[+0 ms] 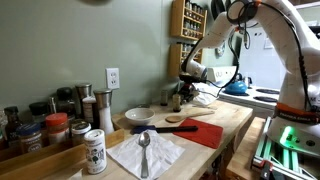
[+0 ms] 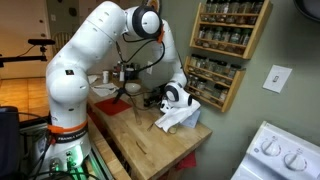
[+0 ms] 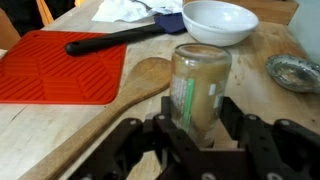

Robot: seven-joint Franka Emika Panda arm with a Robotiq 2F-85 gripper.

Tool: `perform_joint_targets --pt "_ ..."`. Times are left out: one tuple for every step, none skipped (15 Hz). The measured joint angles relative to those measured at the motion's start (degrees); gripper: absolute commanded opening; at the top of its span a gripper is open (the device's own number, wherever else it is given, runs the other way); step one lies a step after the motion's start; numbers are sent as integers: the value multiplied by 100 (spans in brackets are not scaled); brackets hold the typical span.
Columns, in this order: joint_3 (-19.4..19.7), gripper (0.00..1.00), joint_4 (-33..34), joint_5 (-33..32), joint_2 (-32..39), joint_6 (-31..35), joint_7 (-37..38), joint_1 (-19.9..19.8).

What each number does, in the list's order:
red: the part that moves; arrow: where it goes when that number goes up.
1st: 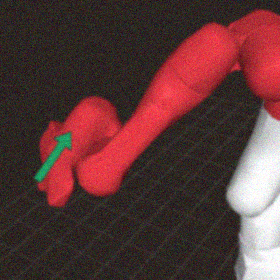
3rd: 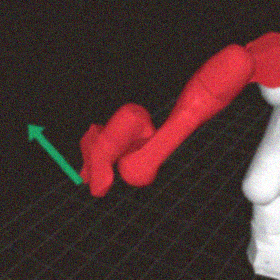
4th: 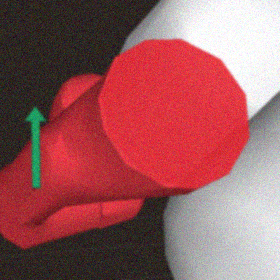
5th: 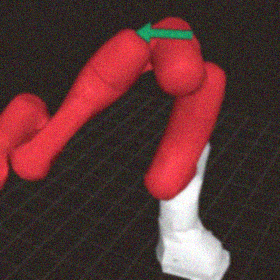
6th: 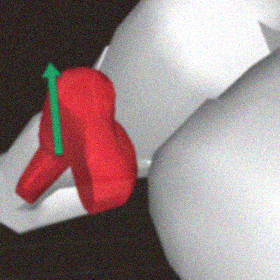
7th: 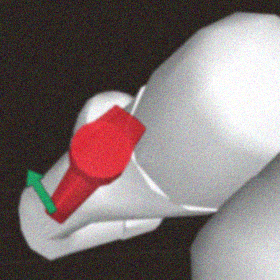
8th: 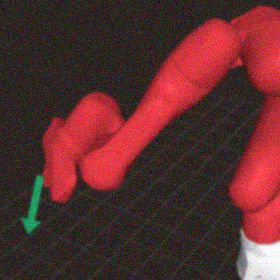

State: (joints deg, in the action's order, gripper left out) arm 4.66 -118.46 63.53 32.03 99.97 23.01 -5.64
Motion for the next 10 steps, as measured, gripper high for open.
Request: perform_joint_targets --pt "18 91 2 -2 9 12 18 7" --pt "37 98 3 -2 25 30 21 15" --pt "53 100 5 -2 35 63 22 23" --pt "64 100 6 -2 40 109 22 27" --pt "74 100 7 -2 41 145 22 28" --pt "86 100 11 -2 39 194 21 29" --pt "101 100 14 -2 24 238 10 30" --pt "119 100 15 -3 -11 278 5 33" --pt "136 100 12 -12 -74 346 1 41" --pt "150 100 2 -27 -164 427 1 52"
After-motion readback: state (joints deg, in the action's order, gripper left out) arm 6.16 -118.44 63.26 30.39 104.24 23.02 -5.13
